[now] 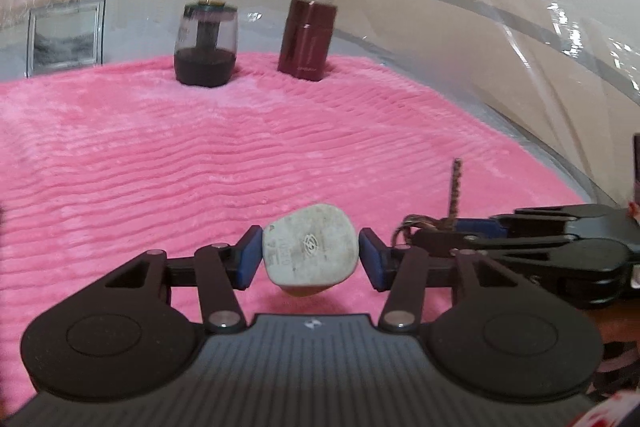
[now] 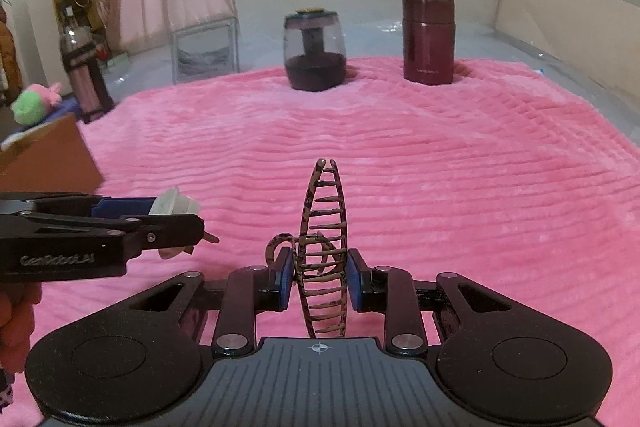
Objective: Organize rigid objects
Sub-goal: 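Grasp the white night light with the left tool while the right tool holds the rack, then carry the night light and wire rack with both tools over the box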
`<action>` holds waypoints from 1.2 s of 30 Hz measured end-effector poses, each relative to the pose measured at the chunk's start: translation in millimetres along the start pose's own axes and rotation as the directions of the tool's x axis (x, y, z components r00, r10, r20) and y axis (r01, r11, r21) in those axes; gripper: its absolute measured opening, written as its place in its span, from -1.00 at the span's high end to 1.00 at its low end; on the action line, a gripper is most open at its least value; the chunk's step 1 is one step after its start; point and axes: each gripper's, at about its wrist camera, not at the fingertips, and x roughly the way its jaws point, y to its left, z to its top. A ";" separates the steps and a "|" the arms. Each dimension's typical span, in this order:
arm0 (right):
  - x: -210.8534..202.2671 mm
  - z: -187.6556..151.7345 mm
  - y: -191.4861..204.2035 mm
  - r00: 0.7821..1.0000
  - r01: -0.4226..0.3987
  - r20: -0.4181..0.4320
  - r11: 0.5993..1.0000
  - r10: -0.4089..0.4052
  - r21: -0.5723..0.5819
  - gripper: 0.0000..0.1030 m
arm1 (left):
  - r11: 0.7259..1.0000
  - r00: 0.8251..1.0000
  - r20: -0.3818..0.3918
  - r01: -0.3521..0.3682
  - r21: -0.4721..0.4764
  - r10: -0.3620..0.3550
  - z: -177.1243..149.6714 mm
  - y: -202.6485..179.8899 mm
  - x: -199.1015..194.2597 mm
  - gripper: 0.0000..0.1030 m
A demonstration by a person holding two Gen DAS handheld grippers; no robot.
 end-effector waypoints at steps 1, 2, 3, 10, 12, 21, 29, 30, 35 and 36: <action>-8.6 -1.7 4.6 1.000 -0.006 0.005 1.000 0.006 0.009 0.53 | 1.000 1.000 0.005 0.000 0.004 0.000 -1.8 -3.0 -11.3 0.10; -16.3 -3.1 8.7 1.000 -0.011 0.010 1.000 0.011 0.018 0.53 | 1.000 1.000 0.012 0.003 0.006 -0.003 -4.2 -5.5 -24.1 0.10; -26.1 -4.8 14.8 1.000 -0.016 0.017 0.999 0.016 0.028 0.53 | 1.000 1.000 0.017 0.004 0.010 -0.004 -6.6 -7.4 -35.1 0.10; -78.8 -18.4 58.1 0.999 -0.041 0.036 0.998 0.039 0.038 0.53 | 0.999 0.999 0.040 -0.001 0.042 0.000 -24.5 -15.5 -108.7 0.10; -90.8 -24.5 70.9 0.998 -0.049 0.034 0.998 0.048 0.042 0.53 | 0.998 0.999 0.046 -0.006 0.055 0.004 -30.8 -15.7 -129.7 0.10; -129.5 -54.1 138.8 0.997 -0.081 0.016 0.997 0.081 -0.021 0.53 | 0.996 0.998 0.054 -0.040 0.078 0.036 -64.7 -0.4 -209.0 0.10; -139.5 -57.2 203.2 0.988 -0.147 0.031 0.983 0.151 -0.111 0.53 | 0.993 0.993 0.063 -0.099 0.071 0.095 -90.9 29.4 -271.7 0.10; -138.7 -57.0 209.7 0.986 -0.157 0.029 0.980 0.161 -0.121 0.53 | 0.992 0.992 0.067 -0.111 0.065 0.106 -94.0 33.5 -278.9 0.10; -131.4 -53.9 242.6 0.976 -0.212 0.019 0.964 0.218 -0.160 0.53 | 0.983 0.980 0.081 -0.182 0.029 0.179 -104.8 63.5 -315.7 0.10; -129.9 -53.3 247.1 0.973 -0.222 0.019 0.961 0.228 -0.163 0.53 | 0.981 0.978 0.082 -0.194 0.023 0.191 -106.0 68.8 -321.4 0.10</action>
